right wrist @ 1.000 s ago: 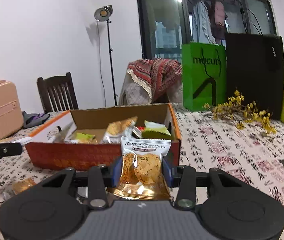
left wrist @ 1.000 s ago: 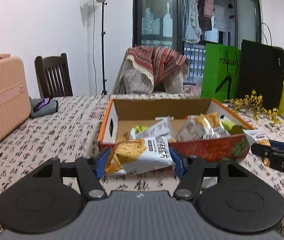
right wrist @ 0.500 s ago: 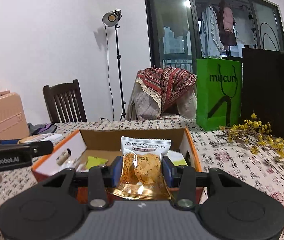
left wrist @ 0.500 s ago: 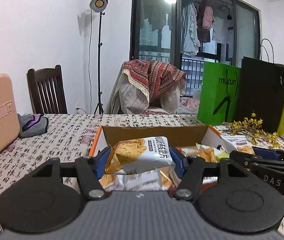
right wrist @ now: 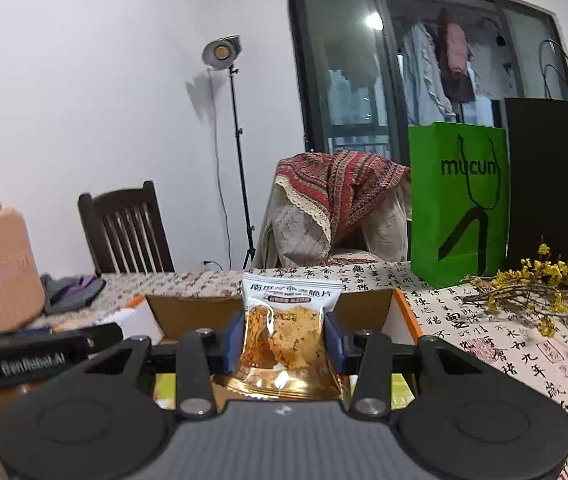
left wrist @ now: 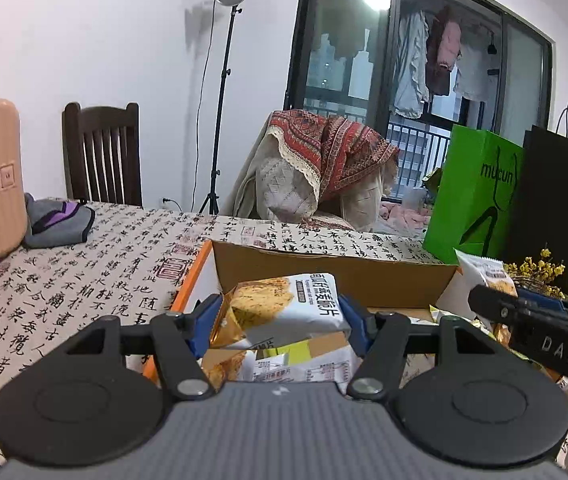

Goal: Organize snacks
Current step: 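Carry both cracker packets over the box, lower them in and open both tools, then lift both open tools up out of the box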

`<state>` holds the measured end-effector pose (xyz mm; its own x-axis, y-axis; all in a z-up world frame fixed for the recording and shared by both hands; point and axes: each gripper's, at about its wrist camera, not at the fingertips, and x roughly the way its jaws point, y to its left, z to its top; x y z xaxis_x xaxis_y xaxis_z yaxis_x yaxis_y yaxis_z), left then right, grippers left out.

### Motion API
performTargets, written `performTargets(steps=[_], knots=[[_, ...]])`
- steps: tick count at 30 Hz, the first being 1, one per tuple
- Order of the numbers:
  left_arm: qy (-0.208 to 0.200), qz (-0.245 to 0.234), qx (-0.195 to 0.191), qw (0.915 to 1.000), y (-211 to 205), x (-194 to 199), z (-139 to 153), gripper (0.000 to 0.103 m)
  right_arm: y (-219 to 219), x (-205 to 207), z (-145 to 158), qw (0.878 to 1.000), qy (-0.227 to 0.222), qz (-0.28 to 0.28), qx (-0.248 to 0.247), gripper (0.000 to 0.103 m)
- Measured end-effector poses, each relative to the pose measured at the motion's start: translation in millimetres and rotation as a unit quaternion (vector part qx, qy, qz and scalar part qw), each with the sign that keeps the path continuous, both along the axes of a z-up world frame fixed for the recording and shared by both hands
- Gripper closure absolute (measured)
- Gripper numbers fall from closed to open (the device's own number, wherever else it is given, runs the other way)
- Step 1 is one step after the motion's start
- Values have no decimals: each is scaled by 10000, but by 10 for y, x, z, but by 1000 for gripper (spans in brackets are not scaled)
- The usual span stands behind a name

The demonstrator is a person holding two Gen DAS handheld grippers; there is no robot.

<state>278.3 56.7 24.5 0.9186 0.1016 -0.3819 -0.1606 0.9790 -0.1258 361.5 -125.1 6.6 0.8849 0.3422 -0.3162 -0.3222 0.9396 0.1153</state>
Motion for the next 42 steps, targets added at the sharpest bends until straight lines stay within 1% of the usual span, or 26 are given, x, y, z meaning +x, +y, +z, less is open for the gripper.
performTargets(steps=[4,6,8,9,10,11,12,13,14,19,24,35,37,40,42], knots=[[-63,-36,54,10000,-15,-6,-36,37,9,6,-39,10000,50,15,-80,62],[-117,-3,112,9999,-41,-22,-52,33,1,39,-62,9998,189,-27,-98,61],[-209,77,194,9996,-70,-48,-64,21,-25,52,-79,9995,296,-87,-54,60],[-250,120,213,9994,-69,-65,-69,19,-49,55,-81,9994,326,-104,-14,58],[-271,155,205,9993,-62,-74,-64,12,-77,52,-79,9993,343,-128,39,53],[-308,183,166,9992,-53,-88,-54,0,-103,50,-78,9992,355,-146,99,45],[-382,215,105,9990,-39,-113,-45,0,-123,43,-76,9991,352,-179,166,22],[-446,281,74,9986,-29,-139,-36,0,-141,35,-71,9990,335,-214,220,3],[-454,301,79,9985,-25,-146,-22,0,-153,22,-64,9989,311,-228,259,0],[-399,300,50,9987,-21,-144,-7,0,-141,5,-57,9989,307,-263,236,0],[-408,330,22,9986,-25,-163,3,0,-177,14,-68,9980,427,-369,285,0],[-373,315,-20,9988,-24,-186,19,0,-187,-7,-51,9979,421,-415,262,0],[-302,320,-31,9990,-29,-201,53,0,-189,-22,-32,9980,386,-428,249,0],[-268,285,-153,9991,-14,-264,143,0,-213,-62,26,9981,377,-434,239,0],[-231,307,-196,9991,-4,-305,203,0,-234,-90,94,9976,495,-424,229,0]])
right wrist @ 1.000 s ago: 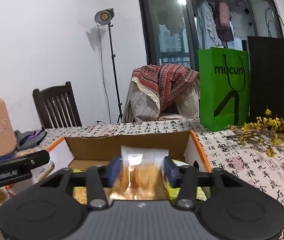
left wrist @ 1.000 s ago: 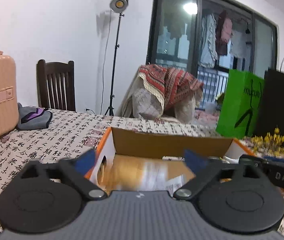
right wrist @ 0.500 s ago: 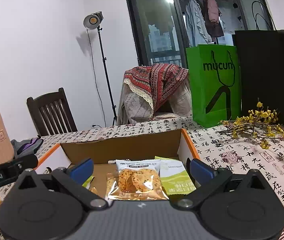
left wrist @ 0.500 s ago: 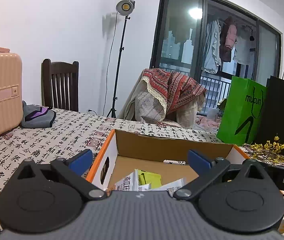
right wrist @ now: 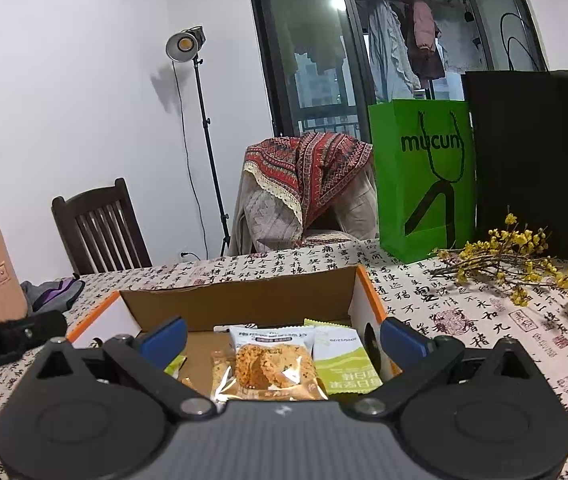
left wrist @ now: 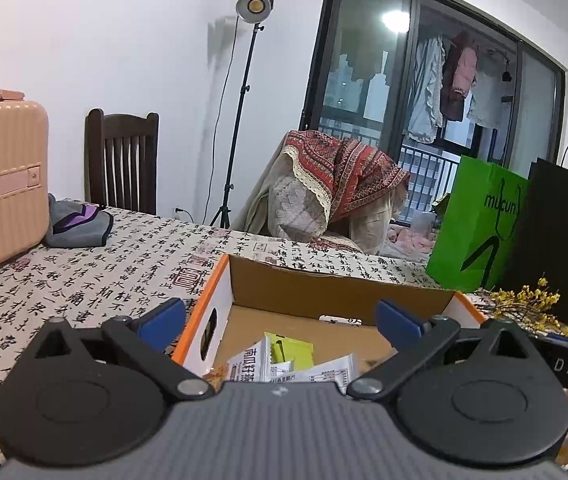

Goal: Organize snacks
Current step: 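Lift both open tools up out of the box, then move both open tools back toward the packets on the cloth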

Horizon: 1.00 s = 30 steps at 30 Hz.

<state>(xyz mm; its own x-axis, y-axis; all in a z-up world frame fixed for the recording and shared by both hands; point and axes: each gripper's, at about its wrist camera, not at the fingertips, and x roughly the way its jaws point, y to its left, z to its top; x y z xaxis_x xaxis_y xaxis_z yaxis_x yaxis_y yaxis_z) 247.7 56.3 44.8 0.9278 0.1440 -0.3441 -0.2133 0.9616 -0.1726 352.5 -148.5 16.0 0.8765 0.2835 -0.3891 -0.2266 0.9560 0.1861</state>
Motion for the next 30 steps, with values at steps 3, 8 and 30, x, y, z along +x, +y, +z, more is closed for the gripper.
performTargets(steps=[3,8,30], knots=[[124,-18,-127,9998,22,-54,70,0,-82,-98,83,9998,147,87,132,0],[214,-127,-117,9996,14,-212,136,0,-166,-345,139,9999,110,74,-66,0],[950,-296,131,9950,39,-938,-286,0,-364,-1115,-275,9965,721,85,-414,0]])
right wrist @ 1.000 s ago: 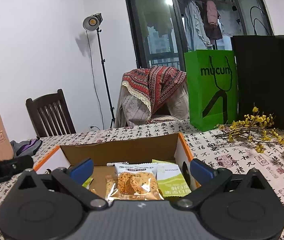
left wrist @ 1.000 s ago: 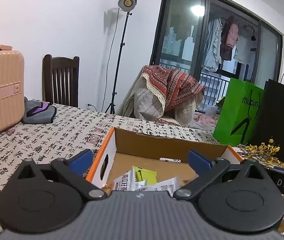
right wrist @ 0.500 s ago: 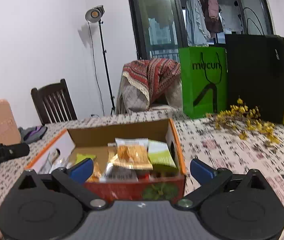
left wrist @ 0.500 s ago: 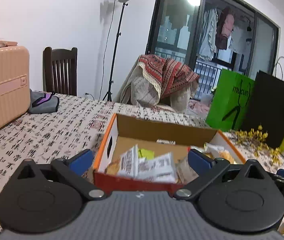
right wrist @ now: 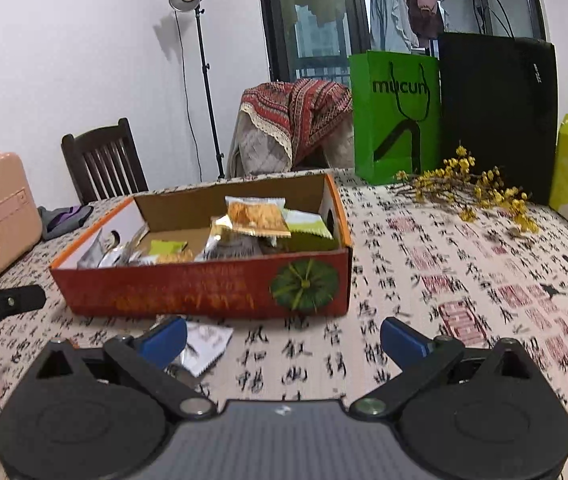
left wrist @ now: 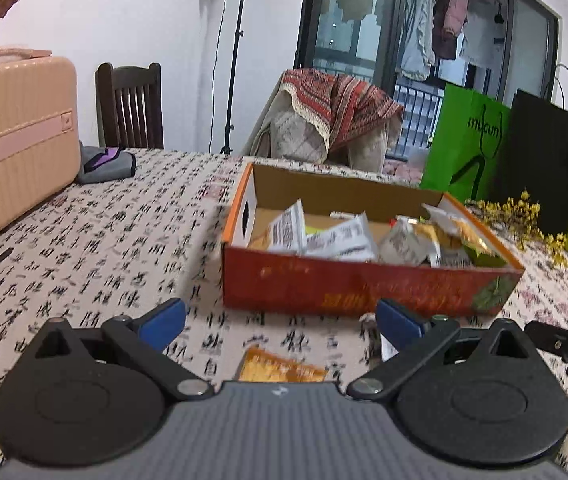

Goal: Organize snacks
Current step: 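Move both open tools back toward the packets on the cloth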

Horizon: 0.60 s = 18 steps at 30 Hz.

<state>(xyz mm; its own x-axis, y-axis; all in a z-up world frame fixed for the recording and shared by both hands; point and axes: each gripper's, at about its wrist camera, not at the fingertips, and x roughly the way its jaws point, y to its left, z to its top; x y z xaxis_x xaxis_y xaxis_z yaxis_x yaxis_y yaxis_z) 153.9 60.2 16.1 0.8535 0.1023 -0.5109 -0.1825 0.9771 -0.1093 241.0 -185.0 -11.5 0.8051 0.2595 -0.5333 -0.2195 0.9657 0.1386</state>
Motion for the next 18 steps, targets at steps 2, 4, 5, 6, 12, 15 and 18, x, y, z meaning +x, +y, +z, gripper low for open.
performTargets(steps=[2,4,5,6,12,15,18], knots=[[78,-26,28,10000,-2,-45,-35,0,-6,-46,-23,10000,42,2,-6,0],[146,-37,97,9998,-10,-86,-73,0,-8,-85,-47,10000,84,13,-26,0],[166,-26,146,9998,-18,-109,-91,0,-10,-105,-65,9999,109,19,-37,0],[183,-28,180,9997,-30,-132,-101,0,-12,-123,-83,9999,136,24,-46,0],[295,-106,234,9992,-59,-232,-180,0,-2,-238,-150,9997,244,52,-83,0],[354,-81,225,9991,-40,-258,-220,0,5,-274,-183,9995,293,67,-104,0],[439,-79,242,9987,-29,-272,-253,0,12,-301,-206,9993,332,82,-118,0]])
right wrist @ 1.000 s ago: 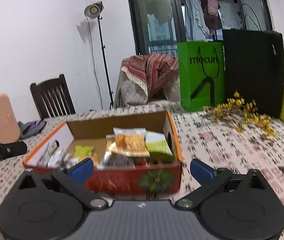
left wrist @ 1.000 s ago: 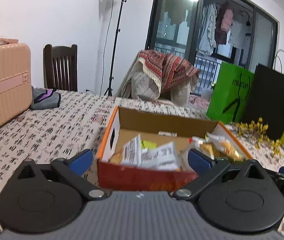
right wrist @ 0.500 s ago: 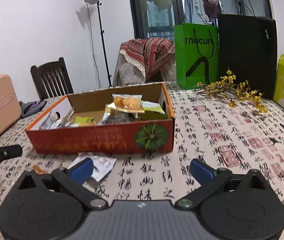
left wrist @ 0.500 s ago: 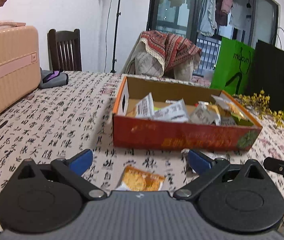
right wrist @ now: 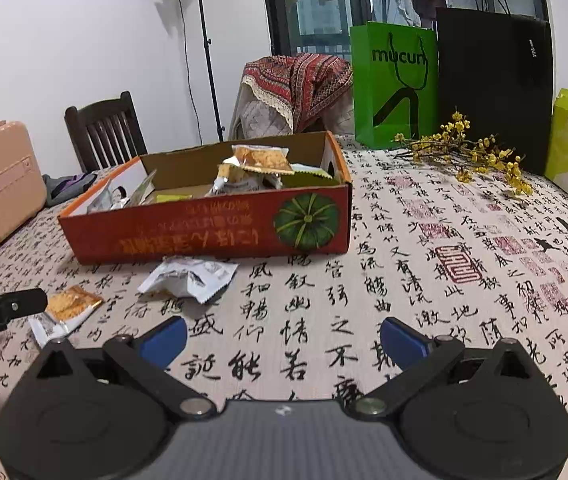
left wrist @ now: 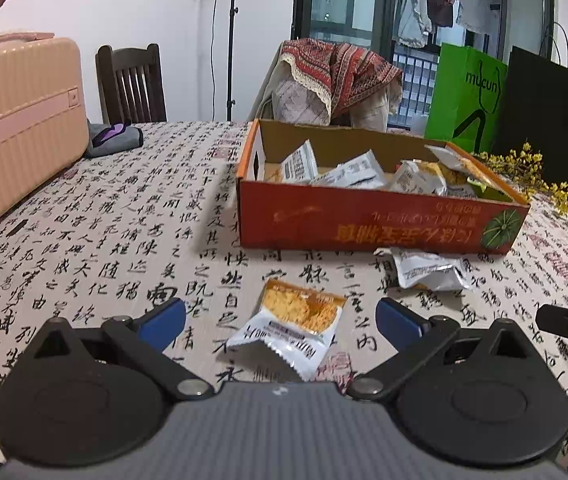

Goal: Organize snacks
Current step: 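Move both open tools back toward the packets on the cloth, then grasp the gold-and-white cracker packet with the left tool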

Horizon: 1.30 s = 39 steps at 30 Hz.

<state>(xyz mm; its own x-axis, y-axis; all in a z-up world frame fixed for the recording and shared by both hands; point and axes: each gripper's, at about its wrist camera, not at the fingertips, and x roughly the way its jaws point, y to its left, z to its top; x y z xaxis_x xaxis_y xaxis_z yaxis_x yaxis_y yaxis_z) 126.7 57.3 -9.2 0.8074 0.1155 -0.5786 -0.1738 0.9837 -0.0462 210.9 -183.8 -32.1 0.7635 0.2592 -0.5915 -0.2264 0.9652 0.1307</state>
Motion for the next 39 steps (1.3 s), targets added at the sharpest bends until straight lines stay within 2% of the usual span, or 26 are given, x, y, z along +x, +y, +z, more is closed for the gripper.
performTargets(steps=[9,14,20,27,28,30,31,32,34,39], knots=[[311,-127,223,9992,35,75,-137,0,8,-1,-59,9999,103,12,13,0],[650,-156,273,9974,72,227,-261,0,21,11,-96,9999,155,18,13,0],[812,-225,187,9963,120,383,-336,0,31,49,-134,9998,221,-3,-10,0],[807,-225,133,9964,108,506,-347,0,55,100,-174,9996,292,-18,-59,0],[797,-228,126,9965,102,503,-346,2,60,106,-177,9995,298,-18,-68,0],[695,-281,135,9971,85,472,-324,21,62,116,-182,9995,306,-20,-82,0],[635,-323,139,9974,77,453,-302,39,63,121,-186,9995,313,-23,-88,0],[603,-366,115,9974,75,444,-285,50,68,130,-188,9994,321,-25,-99,0],[532,-414,-14,9977,93,431,-267,52,83,144,-195,9994,332,-17,-112,0],[397,-365,-14,9985,131,400,-266,56,151,175,-199,9992,343,48,-183,0]])
